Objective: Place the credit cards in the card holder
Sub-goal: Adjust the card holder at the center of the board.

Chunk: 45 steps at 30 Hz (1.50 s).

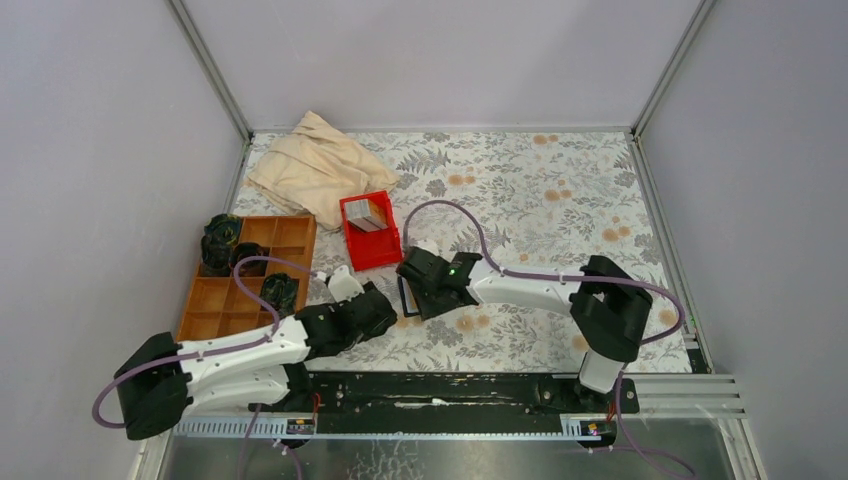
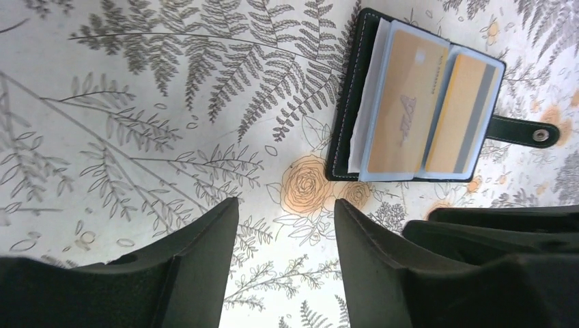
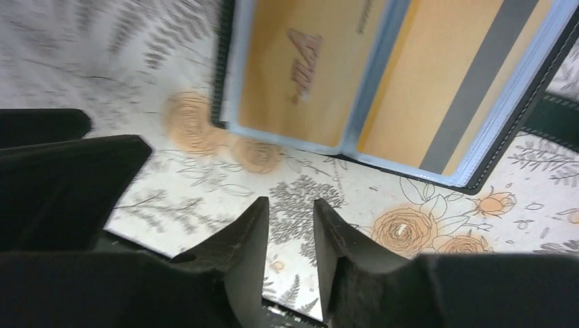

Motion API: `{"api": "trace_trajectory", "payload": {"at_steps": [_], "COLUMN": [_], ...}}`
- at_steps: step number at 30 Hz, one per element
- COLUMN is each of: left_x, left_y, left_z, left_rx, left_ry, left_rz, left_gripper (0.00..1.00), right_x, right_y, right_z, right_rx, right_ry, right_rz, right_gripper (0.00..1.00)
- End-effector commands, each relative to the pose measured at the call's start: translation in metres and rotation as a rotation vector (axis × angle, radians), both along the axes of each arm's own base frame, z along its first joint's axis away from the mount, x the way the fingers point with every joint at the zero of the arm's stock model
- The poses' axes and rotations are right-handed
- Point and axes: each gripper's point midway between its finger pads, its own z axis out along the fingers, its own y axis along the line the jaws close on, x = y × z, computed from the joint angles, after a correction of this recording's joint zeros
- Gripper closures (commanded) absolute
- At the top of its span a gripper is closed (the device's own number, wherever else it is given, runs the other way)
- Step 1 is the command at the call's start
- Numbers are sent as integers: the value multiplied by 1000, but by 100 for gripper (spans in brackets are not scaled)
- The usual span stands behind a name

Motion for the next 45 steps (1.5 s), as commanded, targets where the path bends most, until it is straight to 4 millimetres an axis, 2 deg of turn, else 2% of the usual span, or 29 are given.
{"api": "trace_trajectory", "payload": {"at_steps": [1, 3, 6, 12, 18, 21, 27, 32, 45], "left_x": [0, 6, 14, 18, 22, 27, 50, 74, 125], "left_y": [22, 25, 34, 44, 65, 75, 82, 88, 99], "left_z": [16, 26, 38, 49, 50, 48, 44, 43, 30], "left_rx": [20, 15, 65, 89, 103, 121, 106, 102, 13], "left_ry": [-12, -40, -63, -76, -97, -93, -79, -69, -46], "left_rz": [76, 89, 109, 119, 160, 179, 185, 216, 326], "left_gripper": [37, 32, 24, 19, 9, 6, 5, 5, 5], "right_x": [22, 37, 67, 129, 169, 190, 221, 237, 261], "right_y": [24, 32, 46, 90, 131, 142, 149, 153, 158], "right_z": [75, 90, 100, 130, 134, 131, 117, 112, 95], "right_rx": [96, 103, 114, 218, 292, 333, 399, 450, 526], "right_ry": [-143, -181, -203, -228, -200, -182, -154, -149, -99], "right_rz": [41, 46, 40, 43, 61, 42, -4, -13, -24], "right_gripper": [59, 56, 51, 38, 36, 36, 36, 37, 39]}}
